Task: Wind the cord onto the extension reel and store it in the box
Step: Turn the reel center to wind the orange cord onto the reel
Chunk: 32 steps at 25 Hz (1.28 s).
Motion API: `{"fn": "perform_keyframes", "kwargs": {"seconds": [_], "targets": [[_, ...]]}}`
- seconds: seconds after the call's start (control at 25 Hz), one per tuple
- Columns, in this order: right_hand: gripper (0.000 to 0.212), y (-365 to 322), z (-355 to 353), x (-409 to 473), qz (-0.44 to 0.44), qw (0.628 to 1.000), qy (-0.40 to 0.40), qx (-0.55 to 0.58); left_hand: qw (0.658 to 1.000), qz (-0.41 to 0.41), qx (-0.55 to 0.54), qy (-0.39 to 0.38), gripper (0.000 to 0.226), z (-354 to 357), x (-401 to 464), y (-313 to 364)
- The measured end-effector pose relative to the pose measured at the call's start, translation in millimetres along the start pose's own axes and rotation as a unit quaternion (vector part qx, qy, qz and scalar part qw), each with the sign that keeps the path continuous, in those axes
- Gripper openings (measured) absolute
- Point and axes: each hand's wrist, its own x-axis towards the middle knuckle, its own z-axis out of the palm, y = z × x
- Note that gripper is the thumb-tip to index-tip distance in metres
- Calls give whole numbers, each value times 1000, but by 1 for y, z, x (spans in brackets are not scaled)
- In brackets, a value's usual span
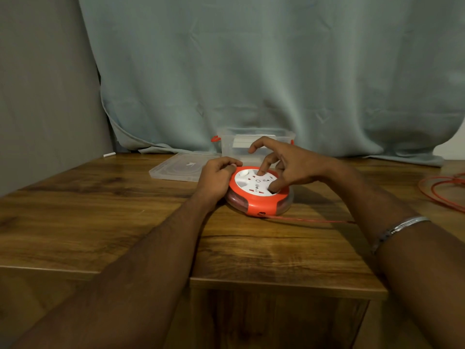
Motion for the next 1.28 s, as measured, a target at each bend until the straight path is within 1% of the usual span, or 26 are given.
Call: {"fn": "perform_keyframes", "kwargs": {"seconds": [0.12,0.28,0.32,0.44,0.52,0.64,0.72,0.76,0.84,0.88,0.96,1.04,1.12,1.28], "targets": [[70,-1,4,2,2,999,17,-28,1000,1,-4,5,27,-1,1,-2],[36,-2,11,8,5,996,37,-76,1000,8,0,6,26,0,2,-3],[30,-3,12,10,8,996,39,-86,1000,9,1,7,26,0,2,-3],[37,-5,17,14,18,993,52,-107,1000,18,-1,6,26,0,3,-3],[37,-8,20,17,10,992,63,-108,1000,18,-1,3,25,0,2,-3],[28,-13,23,18,-7,995,64,-82,1000,20,-1,-1,25,-1,2,-3],[15,-12,20,16,-25,996,63,-55,1000,20,1,-5,25,-1,2,-3],[23,-9,16,15,-33,997,64,-40,1000,17,0,-5,25,0,2,-3],[60,-5,9,11,-29,998,53,-18,1000,3,2,-4,26,0,2,-2],[74,-3,6,10,-20,999,44,-18,1000,1,4,-5,27,-1,1,-2],[92,1,3,9,-5,1000,19,-21,1000,-2,8,-6,27,-1,0,0],[101,4,1,9,11,1000,-12,-21,1000,-8,6,-7,27,-1,0,0],[106,7,-1,9,24,999,-35,-26,1000,-9,2,-8,27,0,-1,0],[114,10,-2,7,25,999,-20,3,1000,-1,0,-5,27,-1,0,0]]}}
